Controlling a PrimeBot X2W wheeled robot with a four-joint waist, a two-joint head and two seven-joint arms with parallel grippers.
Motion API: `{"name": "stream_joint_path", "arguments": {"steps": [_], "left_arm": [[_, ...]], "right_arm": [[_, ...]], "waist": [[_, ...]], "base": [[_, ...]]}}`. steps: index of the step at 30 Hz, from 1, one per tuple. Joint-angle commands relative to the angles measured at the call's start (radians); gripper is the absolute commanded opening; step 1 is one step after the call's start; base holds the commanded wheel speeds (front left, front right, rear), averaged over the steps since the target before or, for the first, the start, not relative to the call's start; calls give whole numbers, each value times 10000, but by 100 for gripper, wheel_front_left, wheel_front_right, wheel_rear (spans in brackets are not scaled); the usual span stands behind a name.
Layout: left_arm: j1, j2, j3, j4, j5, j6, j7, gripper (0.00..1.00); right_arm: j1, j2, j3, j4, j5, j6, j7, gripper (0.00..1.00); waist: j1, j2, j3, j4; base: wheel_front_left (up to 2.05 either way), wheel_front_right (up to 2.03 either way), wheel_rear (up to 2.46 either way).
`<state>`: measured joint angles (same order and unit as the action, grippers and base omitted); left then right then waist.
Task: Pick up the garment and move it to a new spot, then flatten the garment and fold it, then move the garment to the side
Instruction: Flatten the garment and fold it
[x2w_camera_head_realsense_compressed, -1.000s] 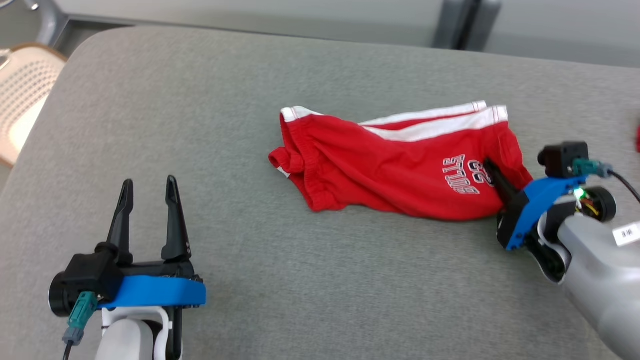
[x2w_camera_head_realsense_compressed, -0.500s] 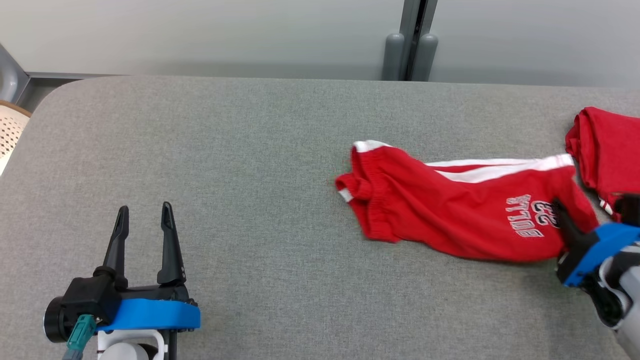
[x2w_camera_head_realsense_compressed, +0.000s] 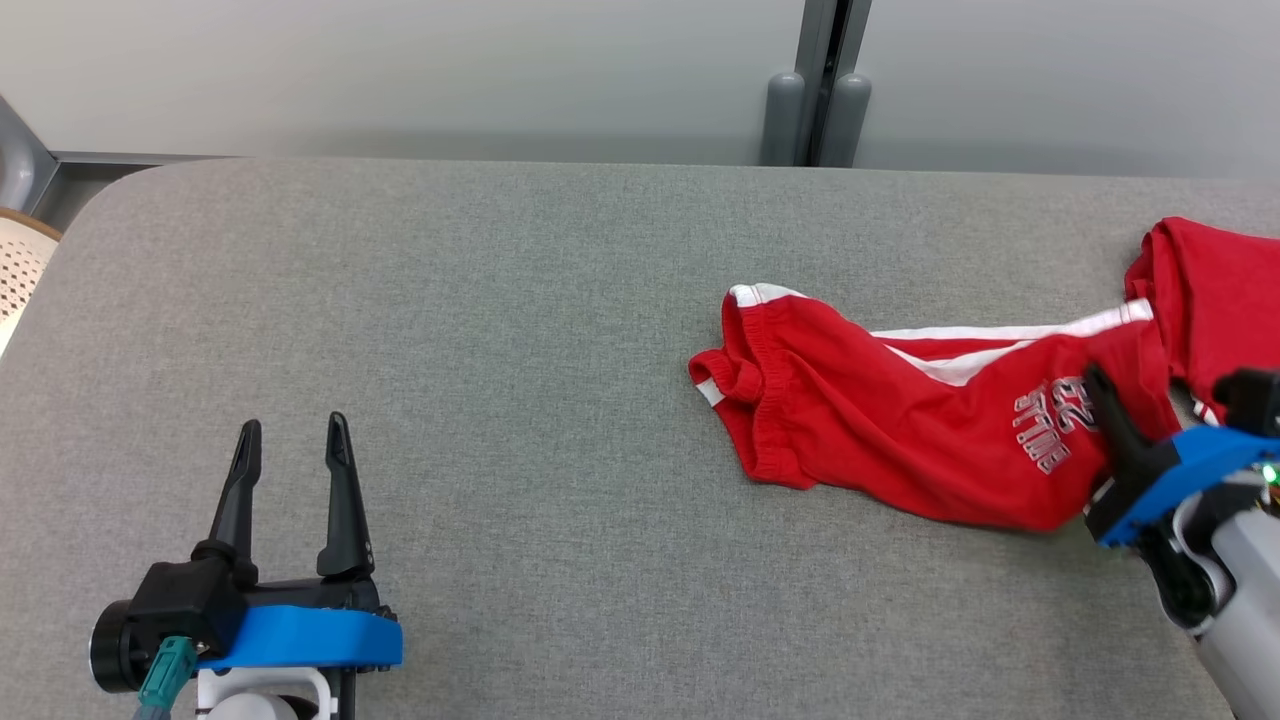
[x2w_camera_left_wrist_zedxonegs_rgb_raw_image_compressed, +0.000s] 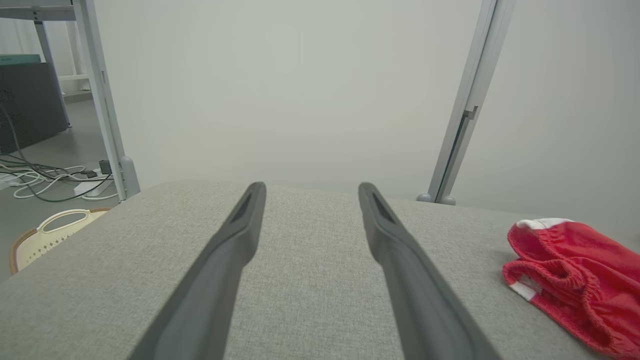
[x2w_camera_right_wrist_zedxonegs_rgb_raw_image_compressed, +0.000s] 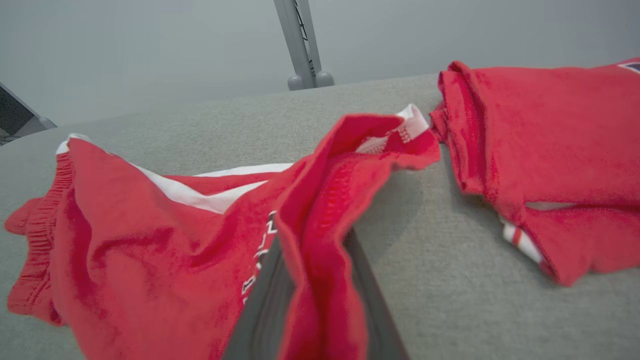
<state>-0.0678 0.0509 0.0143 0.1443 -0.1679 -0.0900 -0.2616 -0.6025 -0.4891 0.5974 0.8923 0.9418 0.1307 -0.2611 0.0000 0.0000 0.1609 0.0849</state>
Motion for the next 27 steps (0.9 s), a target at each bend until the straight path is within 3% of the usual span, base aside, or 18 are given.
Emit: {"name": "stream_joint_path", "arguments": {"steps": [1, 13, 27], "left_arm": [[-73, -6, -30, -5, 17, -40, -46, 100], [-131, -6, -124, -21, -78, 11, -46, 100], [-268, -7, -326, 11, -245, 93, -46, 100]], "right_arm": [[-201, 68, -80, -102, -100, 1, -53, 0], [-775, 1153, 86, -1314, -1424, 1, -52, 0], [-619, 2420, 1417, -1085, -2082, 1, -34, 0]], "waist": [[0, 0, -12, -1], [0, 0, -64, 215], [0, 0, 173, 494]], "base": [[0, 0, 0], [0, 0, 0], [0, 0, 0]]}}
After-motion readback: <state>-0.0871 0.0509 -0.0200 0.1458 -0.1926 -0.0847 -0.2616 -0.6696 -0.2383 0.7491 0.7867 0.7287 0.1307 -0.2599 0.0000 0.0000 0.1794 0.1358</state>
